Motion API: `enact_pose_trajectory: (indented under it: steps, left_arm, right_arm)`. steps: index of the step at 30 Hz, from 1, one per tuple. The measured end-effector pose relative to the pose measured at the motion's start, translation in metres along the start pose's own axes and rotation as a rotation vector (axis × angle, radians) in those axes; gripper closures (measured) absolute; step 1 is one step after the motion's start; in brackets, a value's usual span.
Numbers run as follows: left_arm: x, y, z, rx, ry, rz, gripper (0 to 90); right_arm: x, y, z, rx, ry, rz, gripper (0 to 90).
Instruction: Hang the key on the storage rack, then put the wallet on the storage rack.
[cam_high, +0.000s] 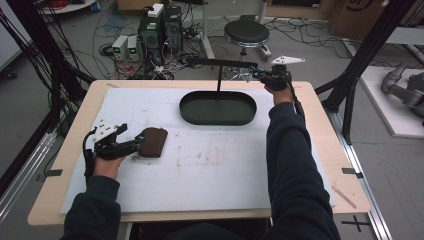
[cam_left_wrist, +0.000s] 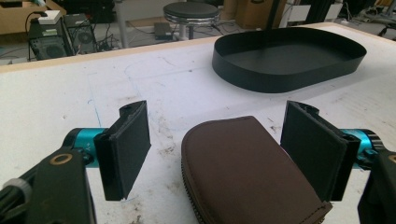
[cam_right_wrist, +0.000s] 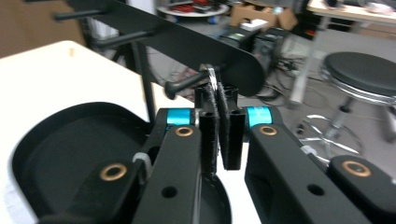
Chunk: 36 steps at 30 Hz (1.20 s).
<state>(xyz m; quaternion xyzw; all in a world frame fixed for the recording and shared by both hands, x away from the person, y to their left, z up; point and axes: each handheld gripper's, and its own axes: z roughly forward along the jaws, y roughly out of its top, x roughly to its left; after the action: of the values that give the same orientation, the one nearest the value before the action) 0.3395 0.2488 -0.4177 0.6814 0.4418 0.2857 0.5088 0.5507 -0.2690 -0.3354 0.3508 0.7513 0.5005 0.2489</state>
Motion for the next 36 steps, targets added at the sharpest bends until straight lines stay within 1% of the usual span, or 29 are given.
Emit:
enact_pose_trajectory:
  steps: [1,2,3,5,7,8,9,10,11,13,14,15,16,17,18,19,20,21,22,23,25,27,29,30,31,32,33,35,36]
  left_arm:
    - [0.000,0.000,0.000,0.000,0.000,0.000,23.8]
    - [0.000,0.000,0.000,0.000,0.000,0.002,23.8]
    - [0.000,0.000,0.000,0.000,0.000,0.002,23.9]
    - [0.000,0.000,0.000,-0.003,-0.003,0.000,23.9]
    - [0.000,0.000,0.000,-0.003,-0.002,0.000,23.9]
    - [0.000,0.000,0.000,-0.005,-0.004,0.001,23.9]
    - [0.000,0.000,0.000,-0.005,-0.004,0.001,23.9]
    - [0.000,0.000,0.000,-0.008,-0.004,0.001,23.9]
    - [0.000,0.000,-0.001,-0.014,-0.011,-0.006,23.9]
    - [0.001,0.001,-0.002,-0.036,-0.024,-0.022,23.9]
    - [0.001,0.002,-0.002,-0.044,-0.020,-0.023,23.6]
    - [0.000,0.003,-0.003,-0.054,-0.014,-0.025,22.3]
    - [0.000,0.003,-0.003,-0.054,-0.014,-0.025,21.0]
    - [0.001,0.006,-0.004,-0.081,-0.014,-0.028,20.4]
    - [0.001,0.006,-0.004,-0.081,-0.014,-0.028,19.5]
    - [0.000,0.007,-0.004,-0.097,-0.017,-0.037,19.5]
    - [0.000,0.008,-0.004,-0.104,-0.025,-0.044,17.3]
    - [0.000,0.008,-0.003,-0.098,-0.031,-0.046,17.3]
    - [0.000,0.008,-0.003,-0.098,-0.031,-0.046,17.3]
    - [-0.001,0.008,-0.003,-0.095,-0.037,-0.047,17.3]
    - [-0.003,0.008,-0.003,-0.089,-0.054,-0.042,17.3]
    - [-0.004,0.009,-0.004,-0.089,-0.063,-0.038,17.3]
    - [-0.005,0.010,-0.004,-0.086,-0.067,-0.040,17.3]
    - [-0.005,0.010,-0.004,-0.086,-0.067,-0.040,17.4]
    - [-0.005,0.010,-0.003,-0.086,-0.069,-0.040,17.3]
    - [-0.006,0.010,-0.002,-0.078,-0.070,-0.037,17.3]
    - [-0.006,0.010,-0.002,-0.078,-0.070,-0.037,17.3]
    - [-0.008,0.009,0.000,-0.067,-0.076,-0.035,17.3]
    - [-0.008,0.009,0.001,-0.060,-0.080,-0.031,17.4]
  right_arm:
    - [0.000,0.000,0.000,0.010,-0.021,0.006,81.7]
    - [0.000,-0.001,0.000,0.018,-0.027,0.017,76.4]
    - [0.000,-0.001,-0.001,0.033,-0.036,0.024,73.3]
    - [0.000,-0.002,-0.006,0.070,-0.050,0.005,67.5]
    - [0.001,-0.002,-0.016,0.094,-0.055,-0.018,60.5]
    - [0.002,-0.001,-0.021,0.091,-0.049,-0.024,59.3]
    - [0.002,-0.001,-0.021,0.091,-0.049,-0.024,59.3]
    - [0.007,-0.002,-0.040,0.056,-0.069,-0.080,53.5]
    - [0.009,-0.002,-0.047,0.052,-0.068,-0.086,50.5]
    - [0.011,-0.001,-0.063,0.088,-0.036,-0.078,43.0]
    - [0.013,-0.001,-0.072,0.100,-0.030,-0.090,39.1]
    - [0.016,-0.001,-0.081,0.096,-0.026,-0.090,35.9]
    - [0.019,-0.003,-0.090,0.073,-0.025,-0.097,32.2]
    - [0.023,-0.006,-0.100,0.056,-0.023,-0.097,28.6]
    - [0.023,-0.006,-0.100,0.056,-0.023,-0.097,28.6]
    - [0.027,-0.010,-0.108,0.051,-0.022,-0.092,25.6]
    - [0.037,-0.020,-0.124,0.064,-0.033,-0.095,21.8]
    - [0.040,-0.024,-0.128,0.080,-0.027,-0.095,21.4]
    - [0.045,-0.030,-0.132,0.102,-0.033,-0.097,21.3]
    - [0.050,-0.037,-0.137,0.097,-0.029,-0.105,21.4]
    - [0.061,-0.051,-0.143,0.122,-0.034,-0.112,21.3]
    - [0.068,-0.061,-0.146,0.129,-0.043,-0.125,21.3]
    - [0.074,-0.073,-0.147,0.133,-0.046,-0.119,21.4]
    - [0.074,-0.073,-0.147,0.133,-0.046,-0.119,21.4]
    - [0.075,-0.085,-0.146,0.138,-0.044,-0.095,21.3]
    - [0.076,-0.090,-0.146,0.137,-0.036,-0.074,21.4]
    - [0.076,-0.094,-0.146,0.133,-0.040,-0.059,21.4]
    - [0.076,-0.098,-0.145,0.131,-0.037,-0.053,21.4]
    - [0.075,-0.100,-0.145,0.147,-0.029,-0.045,21.4]
